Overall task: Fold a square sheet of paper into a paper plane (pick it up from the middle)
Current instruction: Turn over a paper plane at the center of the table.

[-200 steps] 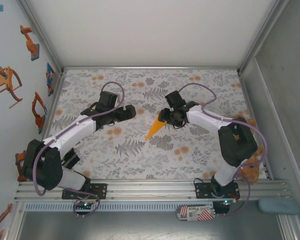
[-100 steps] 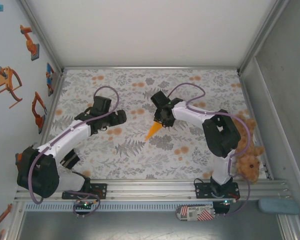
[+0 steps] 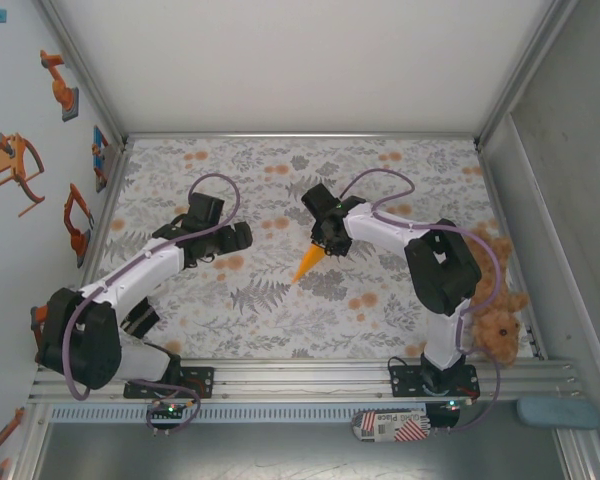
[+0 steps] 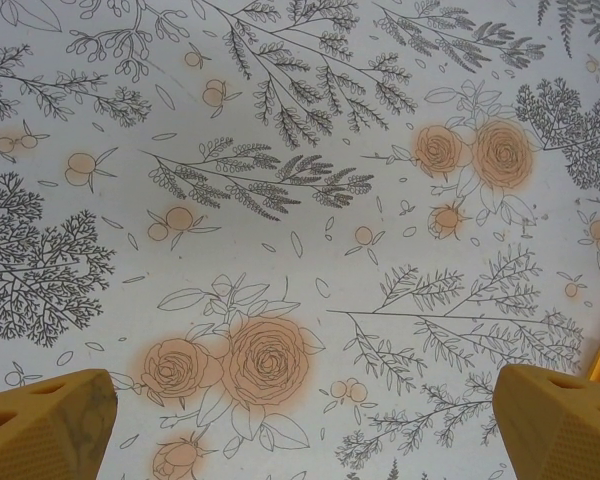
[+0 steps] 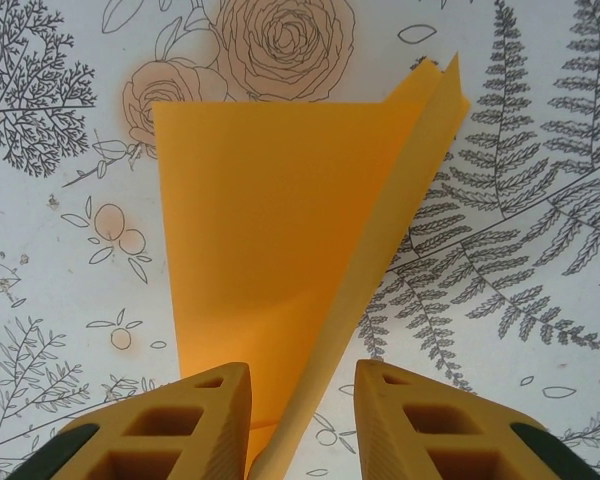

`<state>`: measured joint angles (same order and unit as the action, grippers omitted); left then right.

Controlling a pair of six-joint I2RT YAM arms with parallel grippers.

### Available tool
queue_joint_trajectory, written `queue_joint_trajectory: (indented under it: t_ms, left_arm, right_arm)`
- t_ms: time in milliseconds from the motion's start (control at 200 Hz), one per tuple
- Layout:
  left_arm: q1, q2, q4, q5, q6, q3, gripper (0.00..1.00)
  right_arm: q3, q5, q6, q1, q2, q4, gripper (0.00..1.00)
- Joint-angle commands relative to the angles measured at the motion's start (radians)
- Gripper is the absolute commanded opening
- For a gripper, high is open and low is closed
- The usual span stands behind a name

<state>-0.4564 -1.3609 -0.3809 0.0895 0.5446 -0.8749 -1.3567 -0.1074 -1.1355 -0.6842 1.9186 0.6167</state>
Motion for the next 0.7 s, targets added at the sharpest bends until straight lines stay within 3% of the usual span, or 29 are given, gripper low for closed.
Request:
queue_joint_trajectory:
  t_ms: [0,336,561,691]
  left_arm:
    - [0.006,-0.012,-0.019,0.005,-0.017,-0.024,0.96]
    - [0.017,-0.002,-0.010,-0.010,-0.017,-0.017,0.96]
    - [0.058,0.019,0.010,-0.037,0.014,0.013,0.96]
    - [0.096,0.024,0.012,-0.070,0.049,0.028,0.96]
  right_arm:
    - [0.013,0.010,-0.046,-0.011,-0.023,0.002,0.31]
    - [0.030,0.012,-0.011,-0.011,-0.060,-0.038,0.07]
    - [-0.012,0.017,0.119,-0.012,-0.081,-0.046,0.06]
    - [-0.021,0.118,0.245,-0.011,-0.087,-0.155,0.03]
